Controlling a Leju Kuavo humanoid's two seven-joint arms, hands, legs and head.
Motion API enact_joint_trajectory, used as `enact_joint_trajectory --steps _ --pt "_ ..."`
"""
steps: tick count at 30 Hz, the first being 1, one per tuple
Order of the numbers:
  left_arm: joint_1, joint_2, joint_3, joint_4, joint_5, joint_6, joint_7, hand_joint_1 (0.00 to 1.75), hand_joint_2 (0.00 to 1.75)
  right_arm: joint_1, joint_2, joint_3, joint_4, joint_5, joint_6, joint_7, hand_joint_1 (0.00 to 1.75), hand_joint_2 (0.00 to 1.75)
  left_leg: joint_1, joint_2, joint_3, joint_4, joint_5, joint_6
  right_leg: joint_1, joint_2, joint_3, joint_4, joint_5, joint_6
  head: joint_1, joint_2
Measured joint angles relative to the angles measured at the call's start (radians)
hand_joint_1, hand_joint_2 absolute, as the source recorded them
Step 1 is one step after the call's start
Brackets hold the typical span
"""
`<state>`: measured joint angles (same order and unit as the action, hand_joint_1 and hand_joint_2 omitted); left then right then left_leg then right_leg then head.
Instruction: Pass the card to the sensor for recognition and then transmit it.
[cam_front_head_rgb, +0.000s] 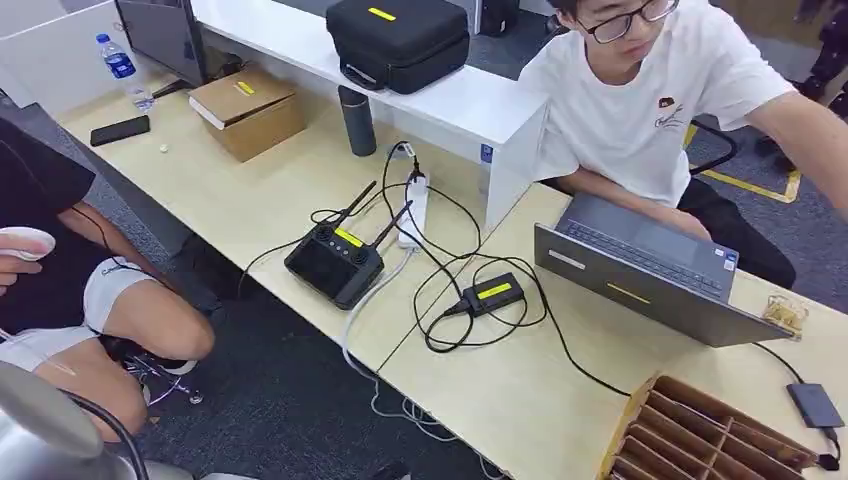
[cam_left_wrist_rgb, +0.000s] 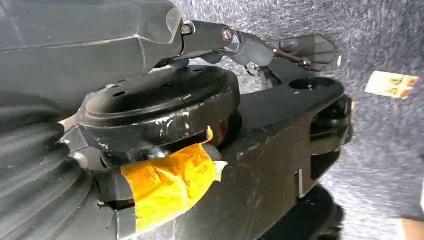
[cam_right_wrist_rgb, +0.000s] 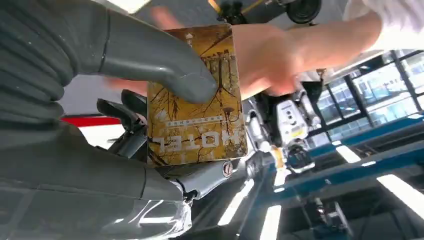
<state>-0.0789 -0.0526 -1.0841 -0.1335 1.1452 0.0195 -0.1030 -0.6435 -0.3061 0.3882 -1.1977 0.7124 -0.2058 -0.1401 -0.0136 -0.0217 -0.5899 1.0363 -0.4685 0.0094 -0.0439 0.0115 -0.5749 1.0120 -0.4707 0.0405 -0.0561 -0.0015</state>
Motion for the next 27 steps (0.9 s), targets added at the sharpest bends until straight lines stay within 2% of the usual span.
enact_joint_trajectory --steps 3,6,9,14,20,21,27 --pt "-0.006 0.001 -0.03 0.0 -0.019 0.0 0.009 0.0 1.75 -0.073 0.082 0.072 0.111 0.044 -0.048 0.025 1.75 1.75 0.0 0.0 0.0 0.0 0.001 0.0 0.0 0.0 -0.001 0.001 0.001 -0.001 0.0 0.0" --pt "-0.016 0.002 -0.051 0.0 -0.033 0.001 0.016 0.0 1.75 -0.13 0.159 0.134 0.217 0.089 -0.052 0.05 1.75 1.75 0.001 0.001 0.0 0.0 0.001 -0.001 0.001 0.0 -0.001 0.001 0.001 -0.002 0.0 0.0" --pt "-0.018 0.002 -0.064 0.0 -0.036 0.001 0.019 0.0 1.75 -0.157 0.215 0.178 0.295 0.107 -0.059 0.053 1.75 1.75 0.001 -0.002 -0.001 0.0 0.002 -0.002 0.001 -0.003 -0.001 0.001 0.001 -0.002 0.0 0.0" --pt "-0.018 0.002 -0.073 0.0 -0.037 0.001 0.02 0.0 1.75 -0.174 0.261 0.214 0.359 0.112 -0.068 0.049 1.75 1.75 0.002 -0.006 -0.003 0.0 0.003 -0.001 0.001 -0.006 -0.001 0.001 0.001 -0.002 0.0 0.0" --pt "-0.018 0.002 -0.077 0.0 -0.037 0.001 0.02 0.0 1.75 -0.189 0.276 0.228 0.394 0.112 -0.07 0.049 1.75 1.75 0.001 -0.006 -0.004 0.0 0.003 -0.001 0.001 -0.006 -0.002 0.0 0.001 -0.001 0.0 0.0" --pt "-0.018 0.002 -0.078 0.0 -0.037 0.001 0.02 0.0 1.75 -0.19 0.277 0.228 0.398 0.112 -0.07 0.049 0.0 1.75 0.001 -0.006 -0.004 0.0 0.003 -0.001 0.001 -0.006 -0.002 0.0 0.001 -0.001 0.0 0.0" --pt "-0.018 0.002 -0.083 0.0 -0.054 0.0 0.02 0.0 1.75 -0.187 0.282 0.244 0.418 0.111 -0.071 0.044 0.0 1.75 0.001 -0.006 -0.004 0.0 0.003 -0.001 0.001 -0.006 -0.002 0.0 0.001 -0.002 0.0 0.0"
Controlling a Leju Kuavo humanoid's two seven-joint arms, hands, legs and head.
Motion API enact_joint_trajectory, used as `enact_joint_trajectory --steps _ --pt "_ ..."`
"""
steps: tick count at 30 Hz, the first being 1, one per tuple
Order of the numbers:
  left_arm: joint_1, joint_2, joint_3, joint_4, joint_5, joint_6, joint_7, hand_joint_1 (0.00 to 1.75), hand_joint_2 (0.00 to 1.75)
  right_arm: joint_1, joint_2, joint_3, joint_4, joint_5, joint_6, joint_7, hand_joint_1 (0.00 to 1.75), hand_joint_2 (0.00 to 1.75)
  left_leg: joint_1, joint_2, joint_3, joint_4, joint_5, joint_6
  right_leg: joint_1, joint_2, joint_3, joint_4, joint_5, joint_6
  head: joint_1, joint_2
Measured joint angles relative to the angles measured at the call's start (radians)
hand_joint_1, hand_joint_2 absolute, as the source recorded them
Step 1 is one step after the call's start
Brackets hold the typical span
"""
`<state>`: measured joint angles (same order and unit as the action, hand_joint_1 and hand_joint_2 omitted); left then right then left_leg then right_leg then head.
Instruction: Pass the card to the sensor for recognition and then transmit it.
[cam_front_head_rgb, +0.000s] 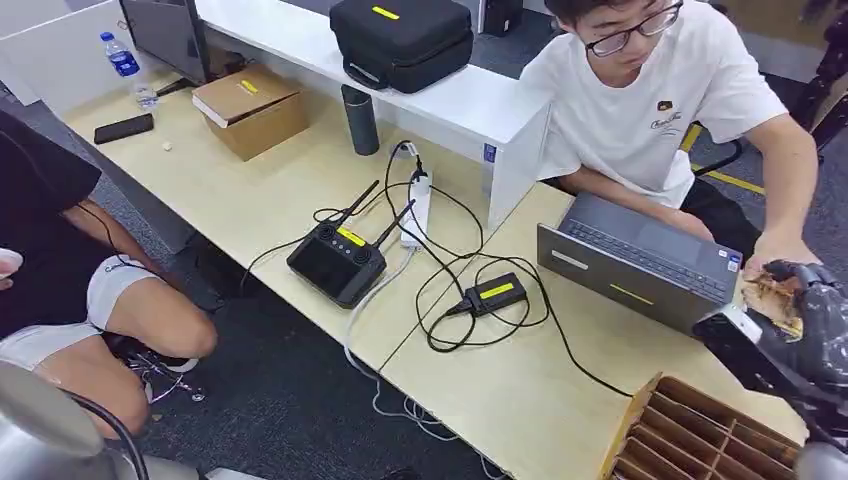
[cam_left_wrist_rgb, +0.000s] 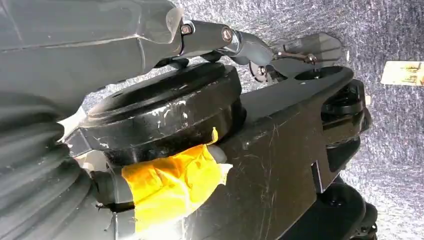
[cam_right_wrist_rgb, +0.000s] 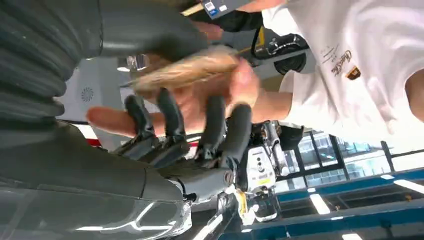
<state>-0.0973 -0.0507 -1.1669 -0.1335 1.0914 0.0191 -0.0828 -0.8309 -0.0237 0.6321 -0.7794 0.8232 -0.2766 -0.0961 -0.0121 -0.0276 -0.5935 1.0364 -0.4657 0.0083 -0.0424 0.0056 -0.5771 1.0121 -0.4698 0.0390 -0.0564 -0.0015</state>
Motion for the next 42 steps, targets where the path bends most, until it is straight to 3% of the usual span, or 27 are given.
enact_joint_trajectory --steps 8,9,12,13,26,34,42 --pt "0.0 0.0 -0.001 0.0 0.026 0.003 0.003 0.0 1.75 0.02 -0.006 -0.004 -0.006 -0.05 -0.008 -0.028 0.0 1.75 0.0 0.0 0.0 0.0 0.0 0.0 0.0 0.0 -0.001 0.0 0.0 0.0 0.0 0.0" --pt "0.0 0.0 -0.001 0.0 0.032 0.003 0.003 0.0 1.75 0.034 -0.014 -0.01 -0.024 -0.064 -0.01 -0.037 0.0 0.0 0.0 0.0 0.0 0.0 0.0 0.0 0.0 0.0 -0.001 0.0 0.0 0.0 0.0 0.0" --pt "0.002 0.0 -0.001 0.0 0.048 0.005 -0.001 0.0 1.75 0.086 -0.041 -0.038 -0.091 -0.118 -0.016 -0.066 0.0 0.0 0.0 0.0 -0.001 0.0 0.0 0.0 0.0 0.0 -0.001 0.0 0.0 0.0 0.0 0.0" --pt "0.003 0.0 -0.001 0.0 0.051 0.005 -0.002 0.0 1.75 0.106 -0.053 -0.05 -0.119 -0.131 -0.016 -0.072 0.0 1.75 0.0 0.0 -0.001 0.0 0.0 0.0 0.0 0.0 -0.001 0.0 0.0 0.0 0.0 0.0" --pt "0.008 0.0 -0.001 0.0 0.083 0.012 -0.014 0.0 1.75 0.299 -0.148 -0.161 -0.402 -0.207 -0.025 -0.116 0.0 1.75 0.0 0.001 -0.001 0.0 -0.001 0.0 0.0 0.0 -0.002 -0.001 0.0 0.0 0.0 0.0" --pt "0.007 0.0 -0.001 0.0 0.087 0.013 -0.014 0.0 1.75 0.337 -0.171 -0.184 -0.47 -0.217 -0.024 -0.124 0.0 1.75 0.0 0.002 0.0 0.0 -0.001 0.0 0.0 0.001 -0.003 -0.001 0.0 0.0 0.0 0.0" --pt "0.015 -0.003 -0.001 0.0 0.149 0.034 -0.035 0.0 1.75 0.695 -0.265 -0.32 -0.83 -0.257 -0.023 -0.243 0.0 1.75 0.0 -0.004 -0.003 0.0 -0.005 0.002 0.0 -0.006 0.0 -0.002 -0.004 0.001 0.0 0.0"
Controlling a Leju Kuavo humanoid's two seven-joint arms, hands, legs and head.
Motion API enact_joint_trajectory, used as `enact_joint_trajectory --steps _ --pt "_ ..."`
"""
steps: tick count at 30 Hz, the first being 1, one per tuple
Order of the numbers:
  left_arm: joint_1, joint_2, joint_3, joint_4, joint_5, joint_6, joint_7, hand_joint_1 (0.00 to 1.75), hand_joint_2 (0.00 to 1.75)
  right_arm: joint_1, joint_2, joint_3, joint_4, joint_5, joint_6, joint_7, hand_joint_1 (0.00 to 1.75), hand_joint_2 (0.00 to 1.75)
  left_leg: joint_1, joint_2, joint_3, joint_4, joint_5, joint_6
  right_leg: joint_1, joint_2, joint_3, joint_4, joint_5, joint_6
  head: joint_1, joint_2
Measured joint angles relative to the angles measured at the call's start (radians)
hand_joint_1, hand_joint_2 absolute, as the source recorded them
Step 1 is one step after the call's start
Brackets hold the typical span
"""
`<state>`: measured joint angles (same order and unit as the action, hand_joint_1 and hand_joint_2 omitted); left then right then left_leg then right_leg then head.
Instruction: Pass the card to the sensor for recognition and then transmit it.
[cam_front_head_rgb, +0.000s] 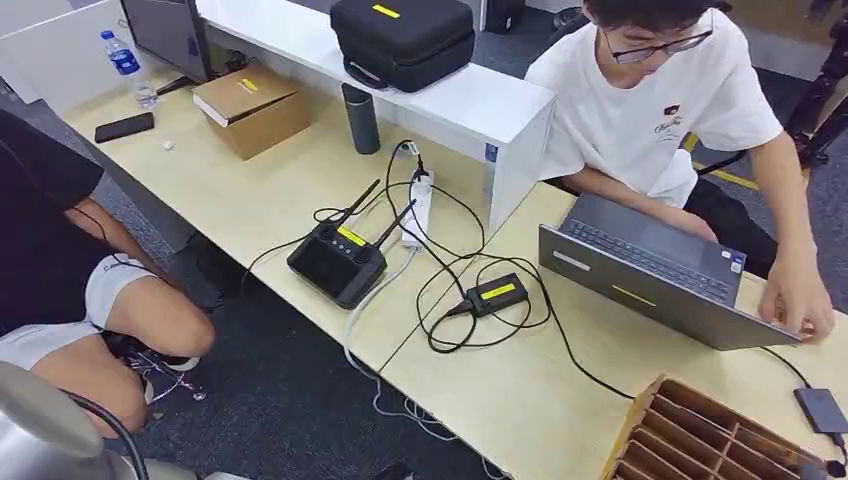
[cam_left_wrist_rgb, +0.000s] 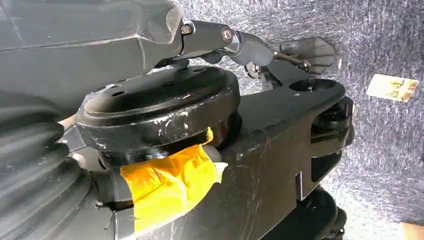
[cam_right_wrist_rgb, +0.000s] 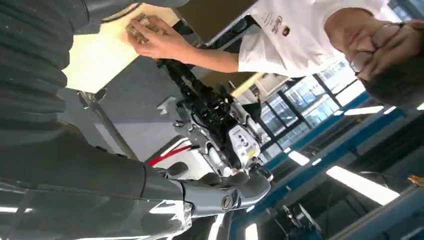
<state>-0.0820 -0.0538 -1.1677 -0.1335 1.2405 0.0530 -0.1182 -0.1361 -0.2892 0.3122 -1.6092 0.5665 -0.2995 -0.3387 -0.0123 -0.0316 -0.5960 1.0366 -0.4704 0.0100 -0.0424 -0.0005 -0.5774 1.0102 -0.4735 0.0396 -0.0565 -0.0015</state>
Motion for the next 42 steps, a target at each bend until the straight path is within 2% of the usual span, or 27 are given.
enact_joint_trajectory --steps 4,12,20,24,34,37,39,41,42 --pt "-0.001 -0.007 0.0 0.0 0.012 0.018 -0.001 0.0 1.75 0.122 -0.017 -0.054 -0.105 0.021 -0.01 -0.016 0.0 1.75 0.0 0.003 0.001 0.0 -0.002 0.0 0.0 0.004 -0.001 0.0 -0.001 0.0 0.0 0.0" --pt "0.001 -0.015 0.0 0.0 0.044 0.042 -0.013 0.0 1.75 0.393 -0.021 -0.145 -0.265 0.058 -0.089 -0.061 0.0 1.75 0.0 0.003 0.001 0.0 -0.002 -0.001 0.0 0.004 -0.001 -0.001 -0.002 0.0 0.0 0.0" --pt "0.003 -0.019 0.015 0.0 0.078 0.05 -0.019 0.0 1.75 0.598 -0.011 -0.14 -0.329 0.096 -0.185 -0.047 0.0 1.75 0.0 0.003 0.001 -0.001 -0.003 -0.001 0.0 0.004 -0.002 -0.001 -0.003 0.0 0.0 0.0" --pt "0.003 -0.019 0.016 0.0 0.081 0.05 -0.021 0.0 1.75 0.629 -0.006 -0.119 -0.329 0.1 -0.218 -0.035 0.0 1.75 0.0 0.004 0.002 -0.001 -0.003 -0.001 0.0 0.004 -0.002 -0.001 -0.003 0.0 0.0 0.0" --pt "0.003 -0.019 0.017 0.0 0.085 0.052 -0.021 0.0 1.75 0.643 -0.003 -0.097 -0.328 0.074 -0.226 -0.02 0.0 1.75 0.0 0.004 0.002 -0.001 -0.003 -0.001 0.0 0.004 -0.002 -0.001 -0.003 0.0 0.0 0.0" --pt "0.003 -0.019 0.017 0.0 0.084 0.053 -0.018 0.0 1.75 0.631 0.008 -0.062 -0.298 0.06 -0.267 -0.011 0.0 1.75 0.0 0.004 0.002 -0.001 -0.003 -0.001 0.0 0.005 -0.002 -0.001 -0.003 0.0 0.0 0.0" --pt "0.002 -0.019 0.017 0.0 0.078 0.053 -0.013 0.0 1.75 0.608 0.023 -0.034 -0.252 0.083 -0.319 0.009 0.0 1.75 0.0 0.005 0.003 -0.001 -0.003 -0.001 0.0 0.005 -0.002 0.0 -0.003 0.0 0.0 0.0" --pt "0.001 -0.019 0.017 0.0 0.074 0.053 -0.008 0.0 1.75 0.583 0.043 -0.011 -0.195 0.152 -0.37 0.036 0.0 1.75 0.0 0.005 0.003 -0.001 -0.003 -0.001 0.0 0.005 -0.002 0.0 -0.003 0.0 0.0 0.0" --pt "0.0 -0.019 0.017 0.0 0.069 0.053 -0.004 0.0 1.75 0.572 0.064 -0.013 -0.173 0.229 -0.38 0.034 0.0 1.75 0.0 0.005 0.003 -0.001 -0.003 -0.001 0.0 0.005 -0.002 0.0 -0.003 0.0 0.0 0.0"
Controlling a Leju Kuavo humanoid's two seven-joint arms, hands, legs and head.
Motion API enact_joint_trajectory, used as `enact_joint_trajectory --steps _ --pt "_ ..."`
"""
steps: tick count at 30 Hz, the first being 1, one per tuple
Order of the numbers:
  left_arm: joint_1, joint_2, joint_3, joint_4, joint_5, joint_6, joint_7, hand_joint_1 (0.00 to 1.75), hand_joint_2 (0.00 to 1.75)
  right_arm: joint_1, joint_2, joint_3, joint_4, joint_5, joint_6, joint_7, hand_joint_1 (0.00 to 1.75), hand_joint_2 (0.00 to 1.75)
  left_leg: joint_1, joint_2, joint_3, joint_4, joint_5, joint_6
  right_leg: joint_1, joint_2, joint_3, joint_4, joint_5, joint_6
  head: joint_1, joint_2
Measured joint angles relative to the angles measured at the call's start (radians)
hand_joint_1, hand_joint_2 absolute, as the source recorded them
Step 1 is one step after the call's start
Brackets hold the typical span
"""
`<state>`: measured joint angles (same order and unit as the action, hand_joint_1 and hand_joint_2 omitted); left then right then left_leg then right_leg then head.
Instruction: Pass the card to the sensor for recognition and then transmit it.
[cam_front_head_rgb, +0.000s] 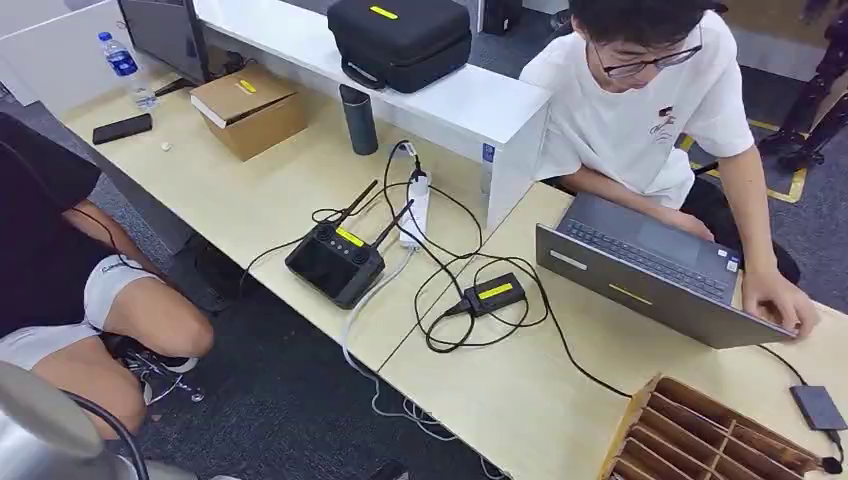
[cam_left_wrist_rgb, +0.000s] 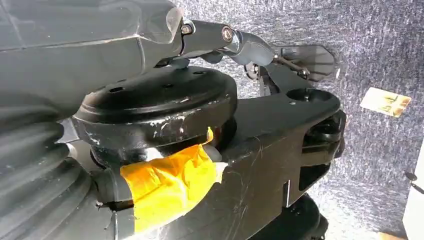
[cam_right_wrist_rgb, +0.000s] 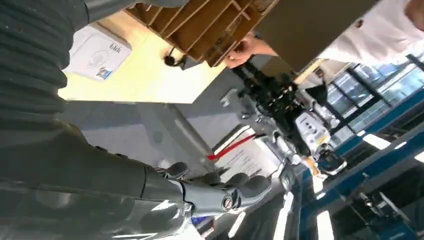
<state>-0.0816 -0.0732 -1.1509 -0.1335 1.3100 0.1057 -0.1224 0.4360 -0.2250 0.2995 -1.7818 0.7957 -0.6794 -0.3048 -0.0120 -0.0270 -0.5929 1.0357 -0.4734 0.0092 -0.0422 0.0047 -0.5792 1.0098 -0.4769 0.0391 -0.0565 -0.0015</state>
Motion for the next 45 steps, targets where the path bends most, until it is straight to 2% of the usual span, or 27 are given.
enact_joint_trajectory --steps 2,4,6,8,14,23,31,45 --pt "-0.003 0.0 0.0 0.0 -0.011 -0.001 0.015 0.0 1.75 -0.011 0.082 -0.055 0.035 0.274 -0.003 -0.054 0.0 1.75 0.001 0.0 0.0 0.0 0.0 -0.001 0.0 0.0 0.001 0.0 0.0 0.0 0.0 0.0" --pt "-0.007 0.001 0.0 0.0 -0.019 -0.002 0.027 0.0 1.75 -0.028 0.177 -0.141 0.066 0.469 -0.003 -0.146 0.0 1.75 0.001 0.0 0.0 0.0 0.0 -0.001 0.0 0.0 0.002 0.001 0.001 -0.001 0.0 0.0" --pt "-0.008 0.001 0.0 0.0 -0.021 -0.002 0.033 0.0 1.75 -0.051 0.256 -0.217 0.1 0.526 -0.003 -0.21 0.0 1.75 0.001 0.0 0.0 -0.001 0.001 -0.001 0.001 0.0 0.002 0.001 0.001 -0.001 0.0 0.0" --pt "-0.009 0.001 0.0 0.0 -0.022 -0.003 0.037 0.0 1.75 -0.076 0.318 -0.28 0.138 0.55 -0.003 -0.238 0.0 1.75 0.001 0.0 0.0 -0.001 0.001 -0.001 0.001 0.0 0.001 0.001 0.0 -0.002 0.0 0.0" --pt "-0.01 0.002 0.0 0.0 -0.022 -0.003 0.04 0.0 1.75 -0.114 0.417 -0.357 0.21 0.565 -0.004 -0.262 0.0 1.75 0.001 0.0 0.0 -0.001 0.001 -0.001 0.0 0.0 0.001 0.001 0.0 -0.002 0.0 0.0" --pt "-0.013 0.003 0.0 0.0 -0.027 -0.005 0.047 0.0 1.75 -0.135 0.439 -0.362 0.284 0.594 -0.004 -0.174 0.0 1.75 0.001 0.0 0.0 -0.001 0.001 -0.001 0.001 0.0 0.002 0.001 0.0 -0.002 0.0 0.0" --pt "-0.013 0.003 0.0 0.0 -0.027 -0.006 0.047 0.0 1.75 -0.145 0.439 -0.352 0.32 0.597 -0.004 -0.161 0.0 1.75 0.001 0.0 0.0 -0.001 0.001 -0.001 0.001 0.0 0.002 0.001 0.0 -0.002 0.0 0.0" --pt "-0.013 0.005 0.0 0.0 -0.028 -0.008 0.048 0.0 1.75 -0.158 0.429 -0.292 0.384 0.586 -0.004 -0.083 0.0 1.75 0.001 0.0 0.0 -0.001 0.001 -0.001 0.001 0.0 0.002 0.001 0.0 -0.002 0.0 0.0"
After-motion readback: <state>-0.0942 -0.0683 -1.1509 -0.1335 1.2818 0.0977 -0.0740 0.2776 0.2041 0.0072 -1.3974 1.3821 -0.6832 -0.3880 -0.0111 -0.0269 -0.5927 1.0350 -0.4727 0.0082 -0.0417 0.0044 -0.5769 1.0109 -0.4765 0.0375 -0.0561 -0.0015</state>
